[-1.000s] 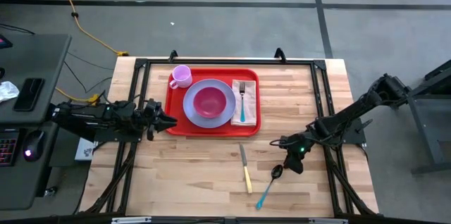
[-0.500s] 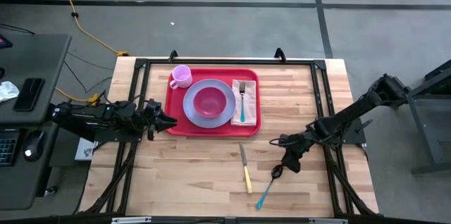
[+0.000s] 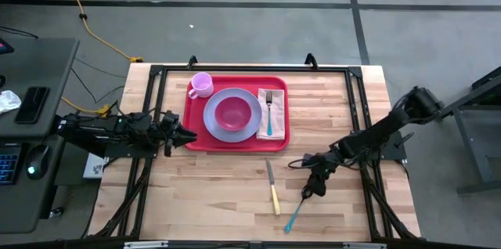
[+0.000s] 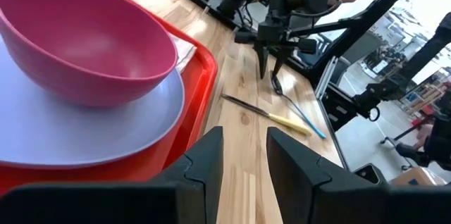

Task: Set up tray
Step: Put the blue spoon on the white table napkin to the left of the blue fork

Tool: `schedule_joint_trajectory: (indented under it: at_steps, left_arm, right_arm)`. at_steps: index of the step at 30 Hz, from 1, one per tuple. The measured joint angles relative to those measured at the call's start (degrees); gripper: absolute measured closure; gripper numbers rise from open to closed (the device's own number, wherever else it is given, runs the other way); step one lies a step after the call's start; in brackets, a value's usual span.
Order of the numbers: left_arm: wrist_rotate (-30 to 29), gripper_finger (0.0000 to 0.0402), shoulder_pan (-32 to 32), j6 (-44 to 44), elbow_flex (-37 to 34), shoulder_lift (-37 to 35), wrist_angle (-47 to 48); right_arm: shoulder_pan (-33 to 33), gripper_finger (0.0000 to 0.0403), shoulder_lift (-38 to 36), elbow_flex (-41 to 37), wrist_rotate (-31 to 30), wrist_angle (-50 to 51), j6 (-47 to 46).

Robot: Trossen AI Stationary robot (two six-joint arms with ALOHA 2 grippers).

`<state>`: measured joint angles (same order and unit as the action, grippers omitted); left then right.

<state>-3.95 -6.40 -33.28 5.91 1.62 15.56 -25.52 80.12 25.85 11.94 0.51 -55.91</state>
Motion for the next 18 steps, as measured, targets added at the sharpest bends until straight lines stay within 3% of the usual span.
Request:
schedule_joint_trajectory:
  at_steps: [18]
  left_arm:
    - [2.1, 0.0261, 0.0, -0.1, 0.1, 0.0, 0.9]
  right_arm:
    - [0.0, 0.0304, 1.1, 1.3, 2.1, 2.8, 1.8]
